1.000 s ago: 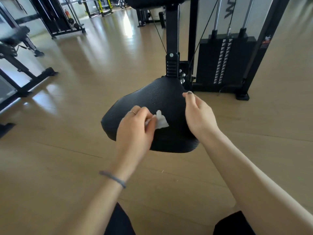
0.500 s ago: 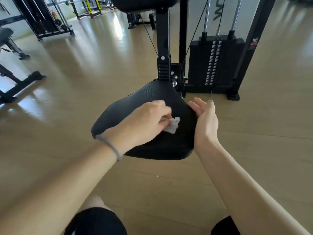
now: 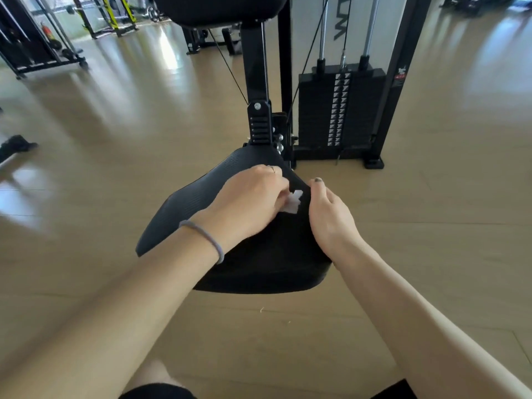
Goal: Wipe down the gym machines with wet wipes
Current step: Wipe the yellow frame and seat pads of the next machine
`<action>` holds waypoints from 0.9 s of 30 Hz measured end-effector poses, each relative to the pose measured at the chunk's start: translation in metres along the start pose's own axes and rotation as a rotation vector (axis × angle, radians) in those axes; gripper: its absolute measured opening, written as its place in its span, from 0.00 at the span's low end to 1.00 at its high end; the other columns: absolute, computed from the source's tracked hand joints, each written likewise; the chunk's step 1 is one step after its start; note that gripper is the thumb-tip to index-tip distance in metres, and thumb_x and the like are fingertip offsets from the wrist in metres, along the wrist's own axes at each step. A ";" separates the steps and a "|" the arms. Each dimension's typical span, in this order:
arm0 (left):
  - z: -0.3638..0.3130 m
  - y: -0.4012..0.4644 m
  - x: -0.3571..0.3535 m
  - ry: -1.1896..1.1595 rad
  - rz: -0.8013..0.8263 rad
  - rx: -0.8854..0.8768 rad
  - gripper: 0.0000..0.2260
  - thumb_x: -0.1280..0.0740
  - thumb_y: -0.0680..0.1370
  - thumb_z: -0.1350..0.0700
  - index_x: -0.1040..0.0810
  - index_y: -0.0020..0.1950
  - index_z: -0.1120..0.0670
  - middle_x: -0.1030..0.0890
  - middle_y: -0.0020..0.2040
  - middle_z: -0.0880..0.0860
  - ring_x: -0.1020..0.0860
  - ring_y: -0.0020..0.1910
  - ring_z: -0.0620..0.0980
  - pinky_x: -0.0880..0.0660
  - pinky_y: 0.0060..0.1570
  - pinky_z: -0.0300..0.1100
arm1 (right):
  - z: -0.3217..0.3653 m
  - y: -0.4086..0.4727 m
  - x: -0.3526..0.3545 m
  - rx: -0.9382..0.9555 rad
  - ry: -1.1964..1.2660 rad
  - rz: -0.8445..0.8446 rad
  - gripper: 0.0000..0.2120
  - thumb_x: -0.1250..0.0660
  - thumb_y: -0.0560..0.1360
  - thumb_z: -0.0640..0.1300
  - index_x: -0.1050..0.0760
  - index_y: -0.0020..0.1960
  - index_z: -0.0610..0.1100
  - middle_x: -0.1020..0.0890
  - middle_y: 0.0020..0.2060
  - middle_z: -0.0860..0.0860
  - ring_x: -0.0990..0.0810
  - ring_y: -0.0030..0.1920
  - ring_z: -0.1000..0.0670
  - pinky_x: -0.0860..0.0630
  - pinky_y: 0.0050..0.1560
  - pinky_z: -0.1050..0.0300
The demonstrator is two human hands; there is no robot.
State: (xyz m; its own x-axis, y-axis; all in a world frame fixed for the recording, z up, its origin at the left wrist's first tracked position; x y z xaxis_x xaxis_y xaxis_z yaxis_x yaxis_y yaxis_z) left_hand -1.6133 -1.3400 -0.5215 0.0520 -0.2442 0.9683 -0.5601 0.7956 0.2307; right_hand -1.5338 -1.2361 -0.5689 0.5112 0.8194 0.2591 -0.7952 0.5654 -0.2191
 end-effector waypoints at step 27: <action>0.164 -0.070 -0.016 -0.800 0.051 0.860 0.13 0.51 0.83 0.48 0.29 0.50 0.48 0.28 0.42 0.48 0.33 0.37 0.44 0.39 0.35 0.42 | 0.067 -0.004 -0.085 0.415 -0.795 0.274 0.19 0.44 0.85 0.52 0.28 0.74 0.54 0.33 0.76 0.60 0.37 0.77 0.58 0.44 0.71 0.67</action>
State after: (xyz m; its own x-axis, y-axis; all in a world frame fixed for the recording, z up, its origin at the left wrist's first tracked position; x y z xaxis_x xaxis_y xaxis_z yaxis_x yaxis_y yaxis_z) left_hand -1.7103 -1.4822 -0.5689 -0.3487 -0.7452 0.5684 -0.9365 0.2528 -0.2432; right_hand -1.5956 -1.3144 -0.5271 0.0375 0.5277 0.8486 -0.9860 0.1575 -0.0544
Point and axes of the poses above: each hand's wrist, its own y-axis towards the middle knuckle, its own x-axis out of the back of the hand, z = x × y, the point moved 5 cm from there along y, towards the middle knuckle
